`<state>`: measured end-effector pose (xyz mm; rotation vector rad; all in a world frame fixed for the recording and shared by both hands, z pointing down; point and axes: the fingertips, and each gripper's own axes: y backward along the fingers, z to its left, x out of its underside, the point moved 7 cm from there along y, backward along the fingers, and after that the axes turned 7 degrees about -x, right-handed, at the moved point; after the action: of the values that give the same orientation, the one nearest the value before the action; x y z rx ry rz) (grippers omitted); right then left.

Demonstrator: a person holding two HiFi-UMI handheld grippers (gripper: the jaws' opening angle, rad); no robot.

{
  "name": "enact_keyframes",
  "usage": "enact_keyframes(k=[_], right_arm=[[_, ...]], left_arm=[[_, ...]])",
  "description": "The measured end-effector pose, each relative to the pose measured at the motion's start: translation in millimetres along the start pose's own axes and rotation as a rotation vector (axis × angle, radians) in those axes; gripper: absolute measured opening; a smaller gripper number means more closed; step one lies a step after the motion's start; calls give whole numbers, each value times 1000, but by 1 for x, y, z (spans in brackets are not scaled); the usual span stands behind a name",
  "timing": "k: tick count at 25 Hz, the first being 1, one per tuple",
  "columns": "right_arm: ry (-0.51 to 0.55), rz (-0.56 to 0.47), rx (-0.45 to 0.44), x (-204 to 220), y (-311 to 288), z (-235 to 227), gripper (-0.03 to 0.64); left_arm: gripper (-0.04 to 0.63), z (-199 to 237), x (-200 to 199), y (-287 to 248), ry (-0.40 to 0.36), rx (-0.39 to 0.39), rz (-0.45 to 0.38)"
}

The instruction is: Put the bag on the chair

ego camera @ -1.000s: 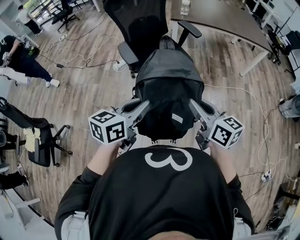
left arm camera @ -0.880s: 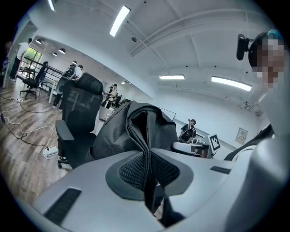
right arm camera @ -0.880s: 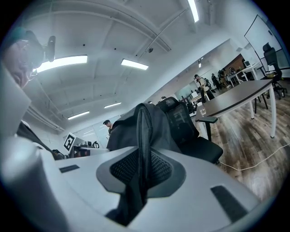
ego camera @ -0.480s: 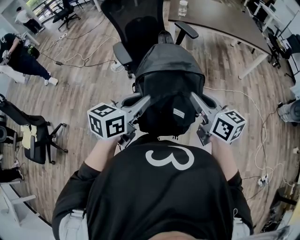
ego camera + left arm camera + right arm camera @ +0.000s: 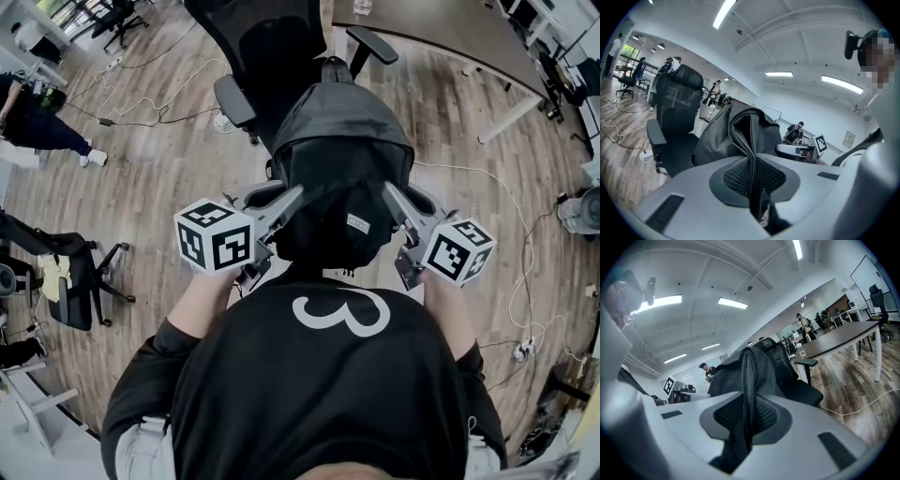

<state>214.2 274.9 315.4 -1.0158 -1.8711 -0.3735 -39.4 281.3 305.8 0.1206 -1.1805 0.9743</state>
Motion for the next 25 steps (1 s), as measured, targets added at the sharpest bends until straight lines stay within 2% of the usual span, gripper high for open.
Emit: enact_keyframes(k=[11, 17, 25], right_arm=[[-32, 34, 29, -26, -78, -69, 66], [-53, 52, 45, -44, -136, -102, 66], [-51, 55, 60, -77, -194, -135, 66]], left_arm=[[48, 84, -39, -71, 50, 17, 68], [48, 141, -71, -101, 57, 22, 81], [48, 193, -112, -132, 57, 19, 85]])
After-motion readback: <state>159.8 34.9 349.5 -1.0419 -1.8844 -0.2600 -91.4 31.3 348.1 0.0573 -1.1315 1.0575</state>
